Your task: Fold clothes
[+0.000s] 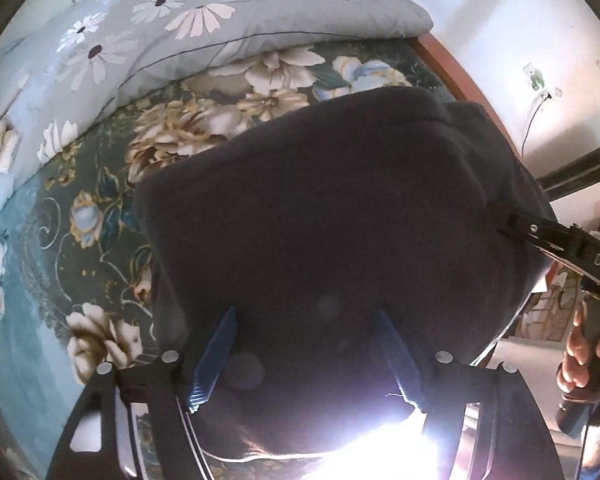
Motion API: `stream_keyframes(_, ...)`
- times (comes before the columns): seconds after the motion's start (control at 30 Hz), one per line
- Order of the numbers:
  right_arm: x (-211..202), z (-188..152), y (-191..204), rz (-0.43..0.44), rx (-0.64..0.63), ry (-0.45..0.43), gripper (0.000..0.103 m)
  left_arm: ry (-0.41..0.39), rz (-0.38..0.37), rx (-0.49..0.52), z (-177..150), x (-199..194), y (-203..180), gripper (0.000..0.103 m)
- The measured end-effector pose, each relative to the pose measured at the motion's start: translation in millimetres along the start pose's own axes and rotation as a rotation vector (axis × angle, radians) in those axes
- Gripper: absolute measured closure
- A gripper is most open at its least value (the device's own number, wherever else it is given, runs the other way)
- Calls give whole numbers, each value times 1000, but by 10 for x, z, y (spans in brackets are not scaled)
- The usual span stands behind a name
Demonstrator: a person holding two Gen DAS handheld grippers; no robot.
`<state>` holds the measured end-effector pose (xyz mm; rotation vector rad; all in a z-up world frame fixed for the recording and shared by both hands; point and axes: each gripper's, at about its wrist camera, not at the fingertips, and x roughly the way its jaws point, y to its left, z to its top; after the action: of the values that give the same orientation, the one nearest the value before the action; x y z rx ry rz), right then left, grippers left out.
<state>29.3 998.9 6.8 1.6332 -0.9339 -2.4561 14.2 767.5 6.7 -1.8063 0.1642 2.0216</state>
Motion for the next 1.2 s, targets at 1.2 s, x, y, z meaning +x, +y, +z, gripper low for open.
stream_keyframes(1.2,-541,-1460,871,-112,-47,-108,20,-223,-21,-42,-1048,-1092,394,0)
